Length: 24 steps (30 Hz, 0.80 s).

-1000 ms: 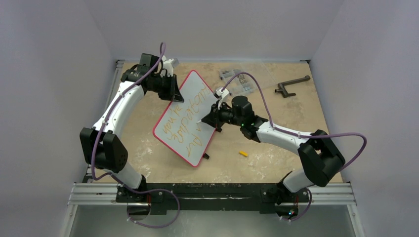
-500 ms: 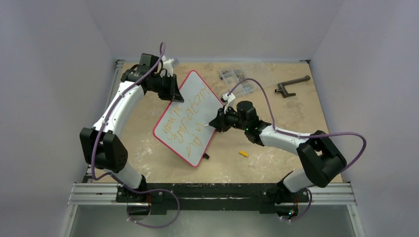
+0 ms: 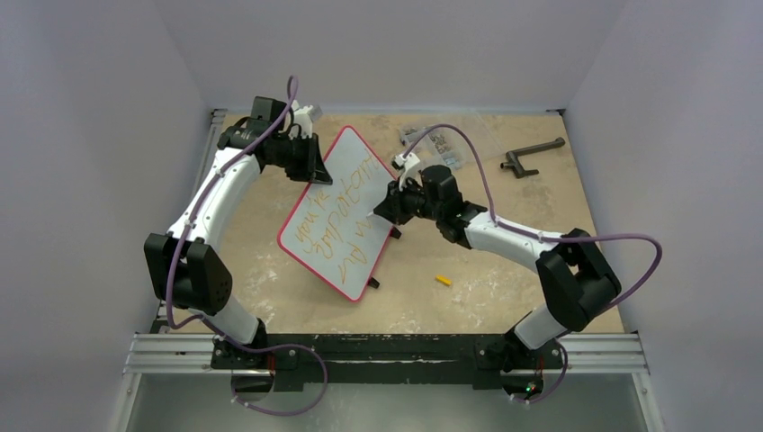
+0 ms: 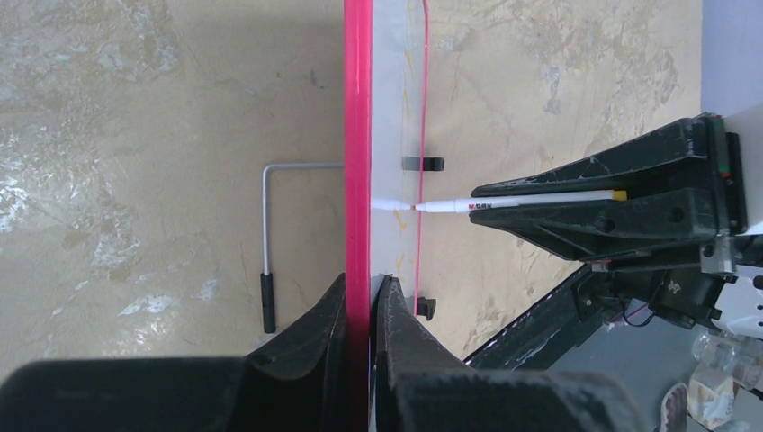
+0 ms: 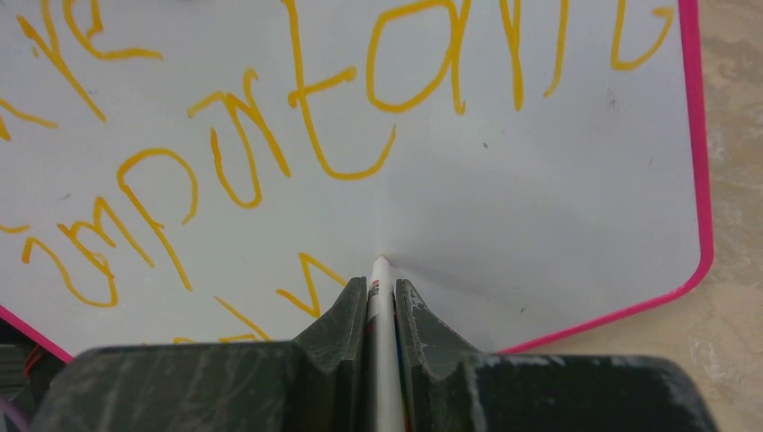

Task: Write a sentence on the whiteboard
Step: Write a sentence on the whiteboard, then put down the whiteboard on the whiteboard stand.

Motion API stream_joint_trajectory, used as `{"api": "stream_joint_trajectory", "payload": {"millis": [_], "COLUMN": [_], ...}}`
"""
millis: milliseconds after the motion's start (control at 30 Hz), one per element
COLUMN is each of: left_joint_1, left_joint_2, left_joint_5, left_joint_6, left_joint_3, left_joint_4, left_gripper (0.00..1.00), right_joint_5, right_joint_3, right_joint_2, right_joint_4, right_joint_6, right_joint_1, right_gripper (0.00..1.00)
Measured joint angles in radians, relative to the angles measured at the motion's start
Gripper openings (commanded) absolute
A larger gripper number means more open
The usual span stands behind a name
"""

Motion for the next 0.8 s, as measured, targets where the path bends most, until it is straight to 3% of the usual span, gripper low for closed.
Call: {"api": "stream_joint_trajectory", "payload": {"millis": [200, 800], "left_joint_1": [-0.001, -0.005], "left_joint_2": [0.000, -0.002], "left_joint_5": [0.000, 0.000], "left_joint_6": [-0.002, -0.007], "left_joint_3": [0.000, 0.000], "left_joint_4": [0.000, 0.002], "left_gripper": [0.00, 0.00], "right_joint_5": [0.010, 0.056], "right_joint_3": [0.075, 0.056], "right_joint_2": [0.017, -0.065], "right_joint_4": [-0.006, -0.054], "right_joint_6": [-0.015, -0.023], "right_joint_1": [0.000, 0.004], "right_gripper": [0.00, 0.00]}}
